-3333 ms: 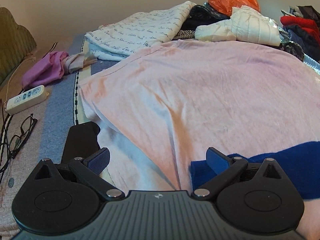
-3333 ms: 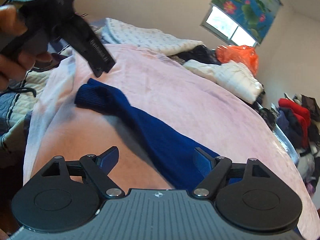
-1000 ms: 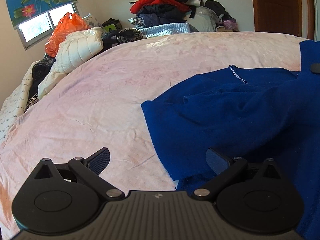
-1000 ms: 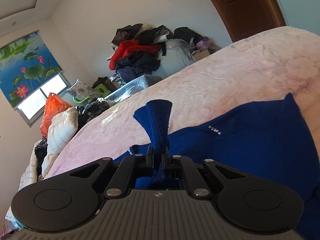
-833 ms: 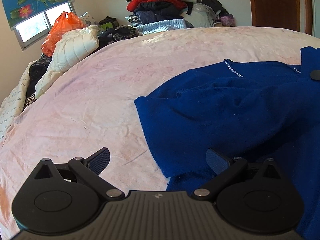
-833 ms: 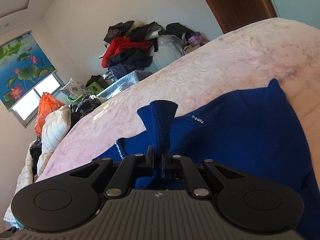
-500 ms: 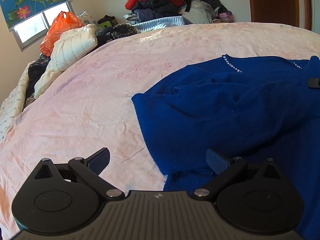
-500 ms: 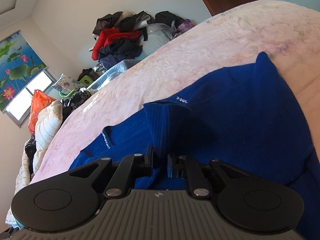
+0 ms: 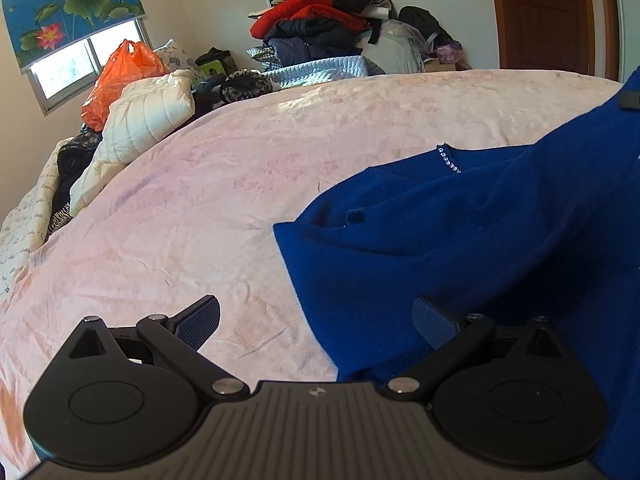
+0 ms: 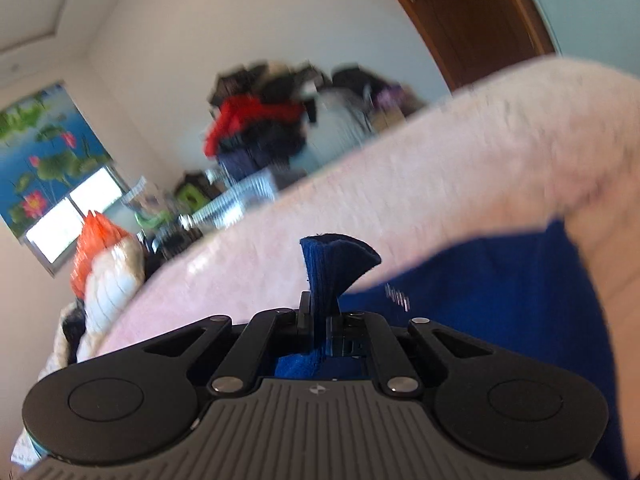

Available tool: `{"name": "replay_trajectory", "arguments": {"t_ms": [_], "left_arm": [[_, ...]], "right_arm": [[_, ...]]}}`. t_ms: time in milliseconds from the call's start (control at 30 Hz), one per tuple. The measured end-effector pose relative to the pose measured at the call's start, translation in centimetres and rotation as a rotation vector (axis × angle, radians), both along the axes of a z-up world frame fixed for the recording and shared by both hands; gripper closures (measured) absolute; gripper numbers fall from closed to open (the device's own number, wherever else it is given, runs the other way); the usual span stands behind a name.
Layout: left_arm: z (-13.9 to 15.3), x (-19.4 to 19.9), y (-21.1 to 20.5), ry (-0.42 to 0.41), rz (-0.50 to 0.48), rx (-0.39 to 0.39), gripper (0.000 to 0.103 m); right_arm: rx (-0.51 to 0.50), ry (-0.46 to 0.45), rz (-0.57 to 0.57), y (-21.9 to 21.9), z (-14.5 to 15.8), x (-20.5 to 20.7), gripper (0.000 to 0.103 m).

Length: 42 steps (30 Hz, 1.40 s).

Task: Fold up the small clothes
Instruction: 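Carry the cuff with the right gripper across the body onto the folded sleeve, then open the right gripper to release the second sleeve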

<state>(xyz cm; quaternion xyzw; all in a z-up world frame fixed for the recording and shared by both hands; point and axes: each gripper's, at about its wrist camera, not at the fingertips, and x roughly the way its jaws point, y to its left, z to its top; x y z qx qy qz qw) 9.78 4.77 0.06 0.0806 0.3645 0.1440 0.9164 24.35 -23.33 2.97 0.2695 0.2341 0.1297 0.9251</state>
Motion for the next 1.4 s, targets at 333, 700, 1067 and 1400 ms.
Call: {"name": "replay_trajectory", "arguments": {"t_ms": [333, 700, 1067, 1400], "left_arm": [[-1.1, 0.2, -1.3, 0.050, -0.044, -0.018, 0.000], [-1.8, 0.0, -1.4, 0.085, -0.040, -0.028, 0.000], [-2.0, -0.2, -1.7, 0.096, -0.048, -0.029, 0.000], [-2.2, -0.8, -1.9, 0.115, -0.063, -0.080, 0.000]], "right_arm": [[-0.023, 0.205, -0.140, -5.3, -5.3, 0.6, 0.087], [-0.103, 0.216, -0.163, -5.7, -6.3, -0.6, 0.093], [-0.288, 0.182, -0.269, -5.1, -5.9, -2.7, 0.065], [-0.445, 0.169, -0.074, -1.2, -6.5, -3.2, 0.052]]}}
